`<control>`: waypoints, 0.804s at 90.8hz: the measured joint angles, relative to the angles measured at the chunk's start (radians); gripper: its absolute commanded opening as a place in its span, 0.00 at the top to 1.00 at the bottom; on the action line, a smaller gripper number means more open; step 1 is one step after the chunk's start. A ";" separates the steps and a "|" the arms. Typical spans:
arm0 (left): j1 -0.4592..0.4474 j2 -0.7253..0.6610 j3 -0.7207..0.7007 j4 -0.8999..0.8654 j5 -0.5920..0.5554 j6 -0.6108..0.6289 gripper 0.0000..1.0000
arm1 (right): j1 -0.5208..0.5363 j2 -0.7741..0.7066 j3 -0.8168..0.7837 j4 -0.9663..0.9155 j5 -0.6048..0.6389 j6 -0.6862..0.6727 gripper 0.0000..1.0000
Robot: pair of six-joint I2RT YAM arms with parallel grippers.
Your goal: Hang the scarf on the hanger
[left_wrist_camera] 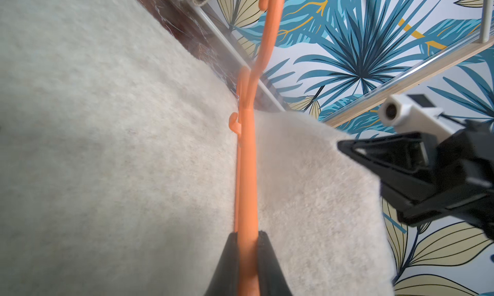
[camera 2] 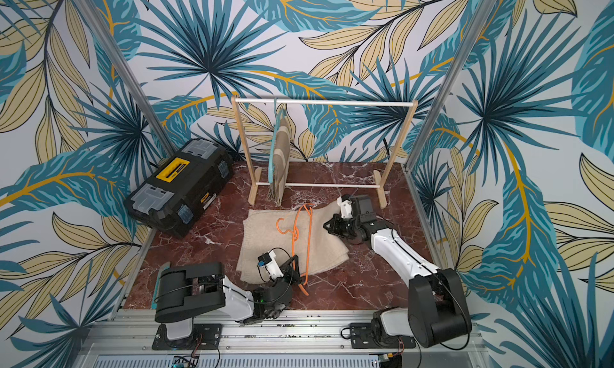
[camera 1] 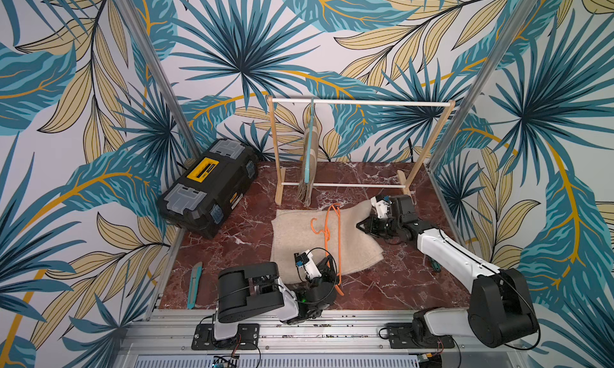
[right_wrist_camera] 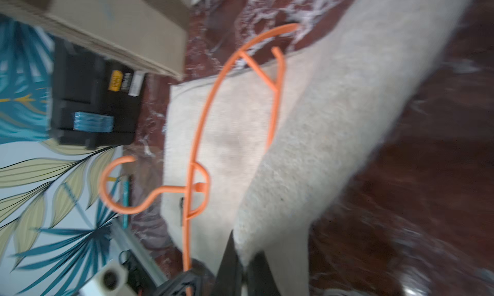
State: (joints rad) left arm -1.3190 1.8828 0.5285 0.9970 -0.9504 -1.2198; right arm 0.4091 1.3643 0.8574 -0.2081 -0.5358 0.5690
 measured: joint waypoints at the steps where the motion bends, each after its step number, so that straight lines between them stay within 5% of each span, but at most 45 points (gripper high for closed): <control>1: 0.000 0.000 0.000 -0.001 0.000 0.000 1.00 | 0.007 0.000 0.000 0.010 -0.008 0.007 1.00; 37: 0.001 -0.039 0.007 -0.071 -0.015 0.040 1.00 | 0.173 0.269 -0.150 0.595 -0.191 0.389 1.00; 73: -0.003 -0.073 0.014 -0.089 -0.006 0.088 1.00 | 0.183 0.170 -0.306 0.618 -0.117 0.397 1.00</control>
State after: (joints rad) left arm -1.3216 1.8099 0.5423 0.9077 -0.9565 -1.1320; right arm 0.5922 1.5341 0.5518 0.4095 -0.6529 0.9661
